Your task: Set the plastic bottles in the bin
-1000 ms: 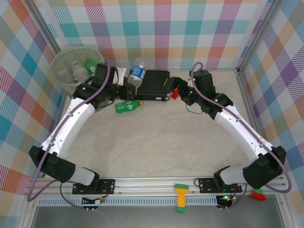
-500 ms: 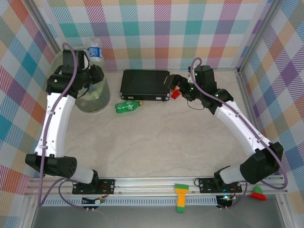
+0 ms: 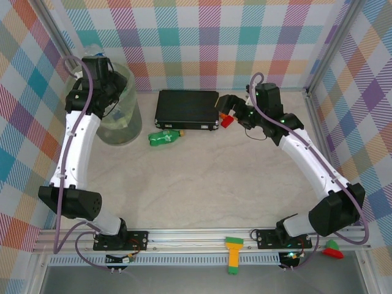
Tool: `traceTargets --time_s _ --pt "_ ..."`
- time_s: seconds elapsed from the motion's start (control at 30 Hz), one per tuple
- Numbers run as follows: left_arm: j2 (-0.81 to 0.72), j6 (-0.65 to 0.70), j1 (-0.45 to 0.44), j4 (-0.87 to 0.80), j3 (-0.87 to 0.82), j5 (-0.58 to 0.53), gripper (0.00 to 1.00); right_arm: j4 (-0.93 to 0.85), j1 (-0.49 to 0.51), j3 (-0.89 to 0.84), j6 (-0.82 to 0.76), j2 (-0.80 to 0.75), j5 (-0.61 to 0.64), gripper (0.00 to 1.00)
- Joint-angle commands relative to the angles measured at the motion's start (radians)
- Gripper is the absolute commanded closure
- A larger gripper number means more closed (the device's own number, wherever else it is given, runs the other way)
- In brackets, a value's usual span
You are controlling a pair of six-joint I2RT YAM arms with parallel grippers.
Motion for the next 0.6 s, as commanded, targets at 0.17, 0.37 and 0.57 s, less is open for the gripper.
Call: traceTargets --time_s 0.17,0.37,0.57 --pt "0.067 -0.302 0.005 0.245 0.033 -0.117 0.82 -0.007 -0.019 -0.001 -0.023 -0.028 -0.02 0.01" --pt "0.167 -0.405 0.006 0.257 0.116 -0.154 0.82 -0.005 -0.023 -0.003 -0.034 -0.048 -0.021 0.01" --pt "0.238 -0.544 0.008 0.269 0.139 -0.192 0.82 0.044 -0.024 -0.034 -0.042 -0.078 -0.041 0.01"
